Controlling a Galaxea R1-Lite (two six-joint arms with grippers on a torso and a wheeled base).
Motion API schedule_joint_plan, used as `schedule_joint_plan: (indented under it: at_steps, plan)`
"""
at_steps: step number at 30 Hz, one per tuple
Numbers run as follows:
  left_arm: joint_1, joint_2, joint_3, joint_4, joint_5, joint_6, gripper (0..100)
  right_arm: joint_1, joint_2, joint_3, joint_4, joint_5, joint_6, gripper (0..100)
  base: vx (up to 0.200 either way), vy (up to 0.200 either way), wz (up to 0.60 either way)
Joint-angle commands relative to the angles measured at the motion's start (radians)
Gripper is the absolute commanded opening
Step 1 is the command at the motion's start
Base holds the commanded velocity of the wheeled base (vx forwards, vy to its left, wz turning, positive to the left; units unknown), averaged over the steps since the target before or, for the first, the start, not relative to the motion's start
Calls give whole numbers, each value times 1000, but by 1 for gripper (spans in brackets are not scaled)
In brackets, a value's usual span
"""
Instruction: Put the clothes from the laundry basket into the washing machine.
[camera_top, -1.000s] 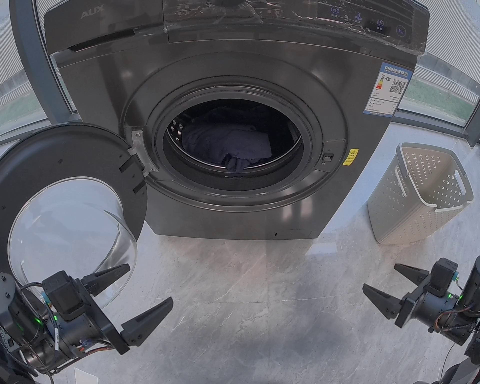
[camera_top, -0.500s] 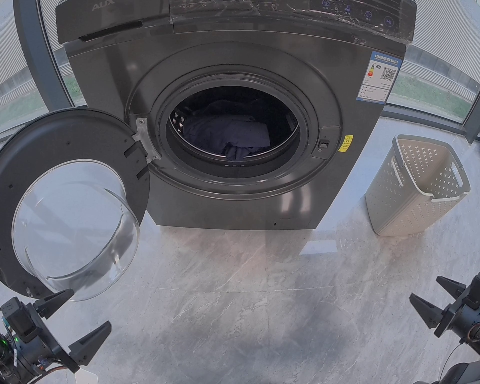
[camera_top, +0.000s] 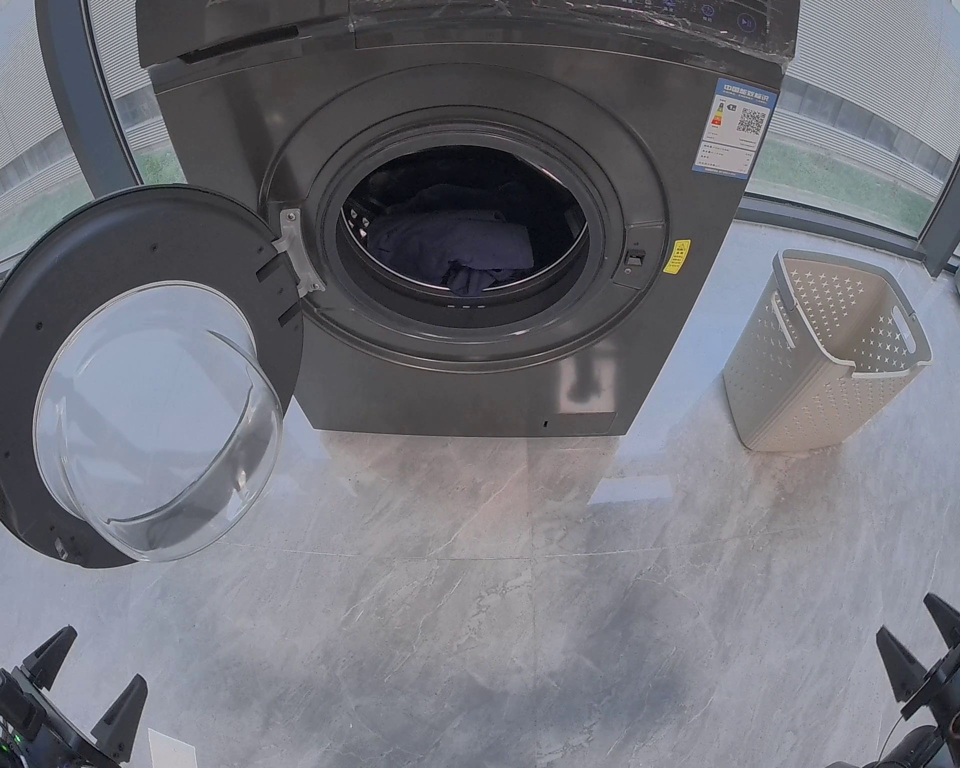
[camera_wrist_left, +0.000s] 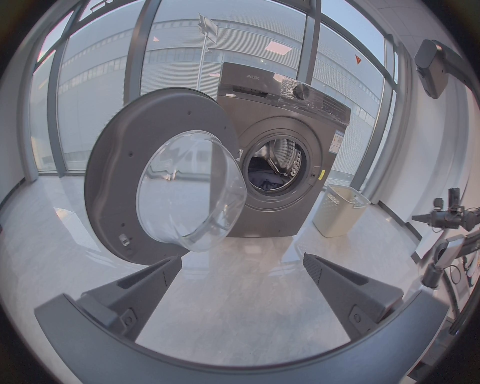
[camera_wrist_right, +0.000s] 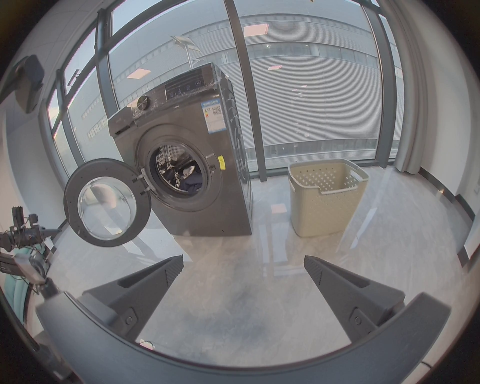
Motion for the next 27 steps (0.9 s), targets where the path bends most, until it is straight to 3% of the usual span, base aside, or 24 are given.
schedule_joint_plan:
  at_steps: [1, 3, 5, 8, 11, 12, 14, 18, 23, 27]
  plan:
    - [112, -156, 17, 101, 17, 14, 100, -152, -277, 10, 174, 99, -27, 100, 0, 200, 0]
    - [180, -172, 17, 99, 20, 27, 100, -173, -312, 8, 180, 134, -34, 100, 0, 200, 0]
    - [246, -202, 17, 109, 1, 56, 100, -173, -312, 8, 181, 113, -34, 100, 0, 200, 0]
    - [235, -202, 17, 109, 9, 53, 100, -173, -312, 8, 183, 64, -44, 100, 0, 0, 0]
    - [220, -236, 17, 125, 34, 60, 100, -172, -312, 13, 175, -53, -57, 100, 0, 0, 0]
    - [218, -242, 17, 139, 49, 51, 100, -172, -313, 14, 188, -77, -60, 100, 0, 0, 0]
    - [218, -249, 17, 153, 51, 31, 100, -172, -313, 14, 188, -67, -65, 100, 0, 0, 0]
    - [216, -249, 17, 178, 34, 57, 100, -170, -315, 14, 192, -51, -82, 100, -200, 0, 0]
    - [216, -249, 17, 176, 32, 53, 100, -170, -315, 14, 194, -45, -83, 100, -200, 0, 0]
    - [216, -249, 17, 176, 31, 53, 100, -172, -315, 16, 200, -41, -86, 100, 0, 0, 0]
